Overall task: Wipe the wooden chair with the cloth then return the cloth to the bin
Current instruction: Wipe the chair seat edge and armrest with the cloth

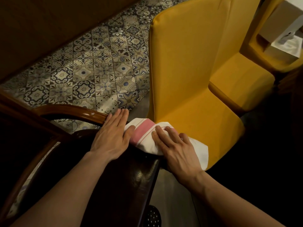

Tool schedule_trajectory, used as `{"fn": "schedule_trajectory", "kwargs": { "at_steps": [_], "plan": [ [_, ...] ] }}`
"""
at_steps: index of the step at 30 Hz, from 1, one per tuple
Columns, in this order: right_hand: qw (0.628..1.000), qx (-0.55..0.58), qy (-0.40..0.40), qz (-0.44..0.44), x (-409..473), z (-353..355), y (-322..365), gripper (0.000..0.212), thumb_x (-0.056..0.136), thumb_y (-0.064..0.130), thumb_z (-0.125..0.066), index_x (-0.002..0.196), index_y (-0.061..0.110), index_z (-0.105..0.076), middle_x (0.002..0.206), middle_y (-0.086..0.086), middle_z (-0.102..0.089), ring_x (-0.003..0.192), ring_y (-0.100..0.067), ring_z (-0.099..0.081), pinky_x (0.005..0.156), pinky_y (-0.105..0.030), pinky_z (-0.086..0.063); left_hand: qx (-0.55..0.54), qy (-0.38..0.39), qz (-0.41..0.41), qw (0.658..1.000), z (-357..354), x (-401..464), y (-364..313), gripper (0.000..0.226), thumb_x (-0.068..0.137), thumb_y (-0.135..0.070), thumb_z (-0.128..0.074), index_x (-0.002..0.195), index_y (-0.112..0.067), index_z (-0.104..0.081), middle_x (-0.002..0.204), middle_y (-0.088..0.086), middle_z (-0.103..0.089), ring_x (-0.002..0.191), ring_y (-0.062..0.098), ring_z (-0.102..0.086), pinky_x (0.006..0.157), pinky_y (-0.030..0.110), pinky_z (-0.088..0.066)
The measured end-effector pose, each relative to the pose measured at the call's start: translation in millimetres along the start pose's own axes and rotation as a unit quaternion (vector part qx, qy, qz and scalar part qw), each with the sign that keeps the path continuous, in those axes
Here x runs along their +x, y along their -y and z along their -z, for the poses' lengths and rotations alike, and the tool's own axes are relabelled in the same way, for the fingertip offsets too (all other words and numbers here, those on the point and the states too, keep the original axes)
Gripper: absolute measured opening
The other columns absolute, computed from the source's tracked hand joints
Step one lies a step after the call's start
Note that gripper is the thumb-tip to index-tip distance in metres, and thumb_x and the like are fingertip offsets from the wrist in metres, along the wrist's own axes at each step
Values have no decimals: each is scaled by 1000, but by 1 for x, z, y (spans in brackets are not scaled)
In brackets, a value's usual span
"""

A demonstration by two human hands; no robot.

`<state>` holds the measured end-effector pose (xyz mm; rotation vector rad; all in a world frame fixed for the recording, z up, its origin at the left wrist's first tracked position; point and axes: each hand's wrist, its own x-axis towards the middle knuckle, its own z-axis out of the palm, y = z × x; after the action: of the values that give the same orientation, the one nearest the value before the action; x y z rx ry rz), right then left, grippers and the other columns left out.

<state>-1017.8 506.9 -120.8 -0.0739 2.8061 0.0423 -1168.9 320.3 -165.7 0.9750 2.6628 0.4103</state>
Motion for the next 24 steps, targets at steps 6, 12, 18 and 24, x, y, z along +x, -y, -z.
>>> {"fn": "schedule_trajectory", "kwargs": {
  "at_steps": [6, 12, 18, 24],
  "plan": [
    [999, 32, -18, 27, 25, 17, 16, 70, 89, 22, -28, 156, 16, -10, 165, -8, -9, 144, -34, -19, 106, -50, -29, -7, 8, -2, 1000, 1, 0, 1, 74, 97, -58, -4, 157, -14, 0, 166, 3, -7, 152, 10, 4, 124, 37, -1],
    [997, 63, -27, 31, 36, 16, 22, 71, 86, 23, -18, 156, 18, -15, 165, -5, -13, 144, -32, -21, 103, -46, -30, -10, 21, -5, 1000, 5, -1, 2, 72, 97, -56, -1, 156, -17, 1, 166, 0, -4, 151, 7, 6, 124, 36, -1],
    [992, 110, -51, 20, 35, 16, 20, 66, 90, 18, -34, 155, 25, -26, 165, 4, -19, 145, -25, -23, 101, -41, -30, -53, 37, -5, 998, 14, -3, -1, 75, 96, -60, -8, 156, -19, 9, 167, -1, 7, 150, 5, 15, 124, 36, 1],
    [974, 199, -108, -4, 32, 17, 22, 50, 88, 24, -50, 137, 13, -46, 150, -8, -45, 137, -28, -39, 103, -41, -35, -12, -15, -124, 992, 16, -27, -29, 98, 87, -66, -49, 158, -21, 1, 168, -3, 2, 151, 8, 9, 124, 34, -1]
  ]
}}
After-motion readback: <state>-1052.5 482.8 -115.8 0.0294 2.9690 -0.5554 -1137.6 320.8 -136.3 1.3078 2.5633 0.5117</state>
